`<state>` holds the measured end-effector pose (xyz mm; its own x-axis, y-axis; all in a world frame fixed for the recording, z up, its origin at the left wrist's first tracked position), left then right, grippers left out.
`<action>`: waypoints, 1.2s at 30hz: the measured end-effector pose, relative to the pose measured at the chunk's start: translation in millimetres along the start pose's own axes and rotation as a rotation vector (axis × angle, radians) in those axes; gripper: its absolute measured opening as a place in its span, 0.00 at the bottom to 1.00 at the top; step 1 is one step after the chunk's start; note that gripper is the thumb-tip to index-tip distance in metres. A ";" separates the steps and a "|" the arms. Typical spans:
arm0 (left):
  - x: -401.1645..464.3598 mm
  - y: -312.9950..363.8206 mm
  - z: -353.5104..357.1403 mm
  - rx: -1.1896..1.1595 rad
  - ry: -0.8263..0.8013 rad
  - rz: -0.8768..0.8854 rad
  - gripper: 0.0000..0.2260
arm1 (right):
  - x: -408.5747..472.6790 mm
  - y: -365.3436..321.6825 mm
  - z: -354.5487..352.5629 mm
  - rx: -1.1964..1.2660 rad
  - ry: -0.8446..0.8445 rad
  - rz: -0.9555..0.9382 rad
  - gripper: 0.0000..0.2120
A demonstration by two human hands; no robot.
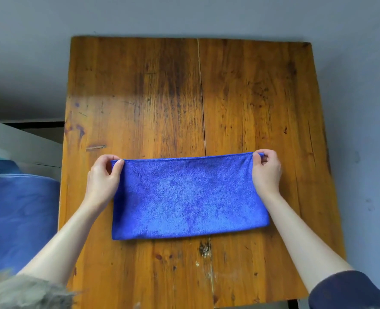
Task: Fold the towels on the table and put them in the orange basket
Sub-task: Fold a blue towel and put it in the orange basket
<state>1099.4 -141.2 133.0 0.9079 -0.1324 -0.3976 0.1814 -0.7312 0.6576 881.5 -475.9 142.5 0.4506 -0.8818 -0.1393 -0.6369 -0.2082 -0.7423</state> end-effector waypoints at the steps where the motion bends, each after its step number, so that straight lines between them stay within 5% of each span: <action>1: 2.7 -1.8 0.2 0.025 0.024 -0.006 0.05 | 1.4 1.8 1.1 -0.003 0.002 0.004 0.07; 6: 2.7 -8.6 -6.2 0.064 0.134 -0.017 0.07 | -0.4 4.0 -7.9 -0.093 0.085 -0.076 0.11; 10: -26.1 15.7 -2.9 0.305 0.275 0.228 0.14 | -33.9 -26.2 7.9 -0.302 0.041 -0.503 0.19; 15: -80.0 43.1 92.1 0.688 0.031 0.637 0.22 | -103.2 -42.8 95.3 -0.578 -0.269 -0.860 0.23; 26: -48.9 10.7 81.0 0.801 0.070 0.625 0.24 | -45.1 12.9 48.3 -0.668 -0.170 -0.642 0.25; 36: -71.6 12.7 73.4 0.730 0.041 0.657 0.24 | -77.1 -7.7 54.9 -0.746 -0.167 -0.589 0.28</action>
<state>1009.0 -190.2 122.9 0.7592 -0.6479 -0.0627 -0.6303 -0.7558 0.1774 886.0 -383.1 122.9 0.8716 -0.4900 -0.0120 -0.4875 -0.8643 -0.1238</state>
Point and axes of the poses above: each hand's wrist, its own x-axis towards the middle knuckle, its own z-axis out of the palm, y = z × x, the point moved 8 cm from there along x, towards the middle knuckle, and after that the axes turned 8 degrees about -z, right-handed, at the moved point
